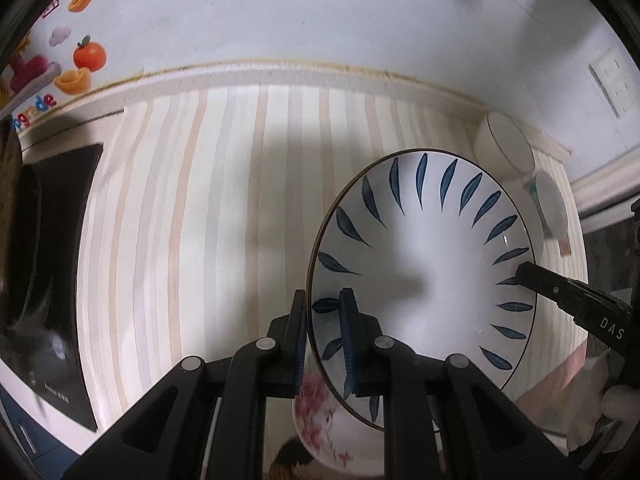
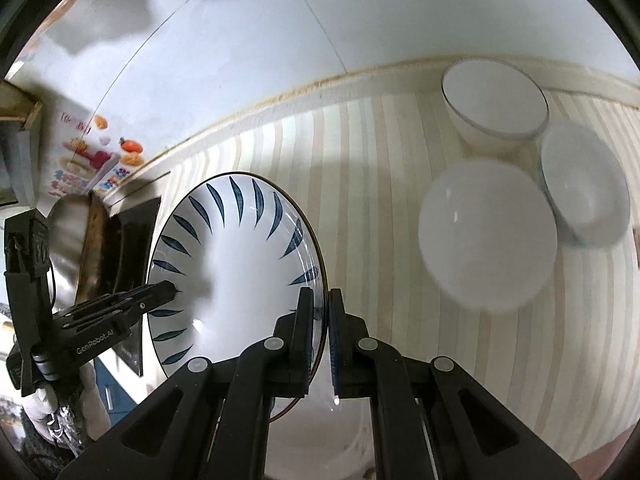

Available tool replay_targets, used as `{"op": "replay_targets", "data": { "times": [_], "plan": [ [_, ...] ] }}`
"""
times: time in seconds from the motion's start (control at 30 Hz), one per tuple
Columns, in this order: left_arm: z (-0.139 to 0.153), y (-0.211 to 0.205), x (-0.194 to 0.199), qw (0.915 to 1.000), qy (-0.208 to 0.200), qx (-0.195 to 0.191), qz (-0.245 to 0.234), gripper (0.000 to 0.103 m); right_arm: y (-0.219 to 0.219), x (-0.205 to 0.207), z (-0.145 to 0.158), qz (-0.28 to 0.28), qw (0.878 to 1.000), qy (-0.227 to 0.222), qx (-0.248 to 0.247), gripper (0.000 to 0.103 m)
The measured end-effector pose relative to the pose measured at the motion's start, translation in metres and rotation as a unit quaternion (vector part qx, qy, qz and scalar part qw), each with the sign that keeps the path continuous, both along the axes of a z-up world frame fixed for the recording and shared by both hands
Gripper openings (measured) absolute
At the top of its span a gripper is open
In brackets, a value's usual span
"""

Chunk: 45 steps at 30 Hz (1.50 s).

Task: Organize plates and bowls
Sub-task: 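Carry the blue-striped plate onto the plate stack and open both tools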

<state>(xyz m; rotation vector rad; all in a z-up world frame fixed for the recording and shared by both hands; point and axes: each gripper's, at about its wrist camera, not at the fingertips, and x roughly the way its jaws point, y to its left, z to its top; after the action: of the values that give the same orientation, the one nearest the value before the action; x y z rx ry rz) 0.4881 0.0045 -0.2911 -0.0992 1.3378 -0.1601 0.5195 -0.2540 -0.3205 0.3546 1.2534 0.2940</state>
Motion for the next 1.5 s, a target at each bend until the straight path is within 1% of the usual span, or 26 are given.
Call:
{"op": "replay_targets", "data": {
  "times": [0.17, 0.33, 0.63, 0.77, 1.17, 1.27, 1.37, 1.5],
  "plan": [
    [-0.012, -0.004, -0.028, 0.9998, 0.015, 0.006, -0.01, 0.014, -0.004, -0.032, -0.014, 0.0, 1.0, 0.014, 0.002, 0.008],
    [-0.034, -0.007, -0.045, 0.999, 0.039, 0.012, -0.017, 0.014, -0.003, -0.056, -0.036, -0.007, 0.999, 0.038, 0.007, 0.008],
    [-0.058, -0.011, -0.051, 0.9978, 0.058, 0.028, -0.019, 0.015, -0.001, -0.079, -0.07, -0.005, 0.998, 0.065, 0.004, 0.008],
    [-0.065, -0.013, -0.051, 0.9973, 0.065, 0.031, -0.015, 0.015, -0.001, -0.081, -0.078, -0.002, 0.997, 0.072, 0.005, 0.008],
    [-0.076, -0.033, -0.044, 0.9964, 0.072, 0.044, -0.007, 0.016, -0.001, -0.072, -0.084, 0.006, 0.996, 0.089, 0.006, 0.008],
    [-0.077, -0.037, -0.041, 0.9964, 0.074, 0.043, 0.002, 0.016, -0.001, -0.069, -0.085, 0.006, 0.996, 0.094, 0.008, 0.009],
    [-0.079, -0.039, -0.038, 0.9961, 0.078, 0.041, 0.011, 0.016, -0.001, -0.066, -0.085, 0.006, 0.995, 0.102, 0.012, 0.011],
    [-0.082, -0.028, -0.039, 0.9955, 0.085, 0.033, 0.024, 0.016, -0.003, -0.061, -0.088, 0.001, 0.993, 0.117, 0.019, 0.012]
  ]
}}
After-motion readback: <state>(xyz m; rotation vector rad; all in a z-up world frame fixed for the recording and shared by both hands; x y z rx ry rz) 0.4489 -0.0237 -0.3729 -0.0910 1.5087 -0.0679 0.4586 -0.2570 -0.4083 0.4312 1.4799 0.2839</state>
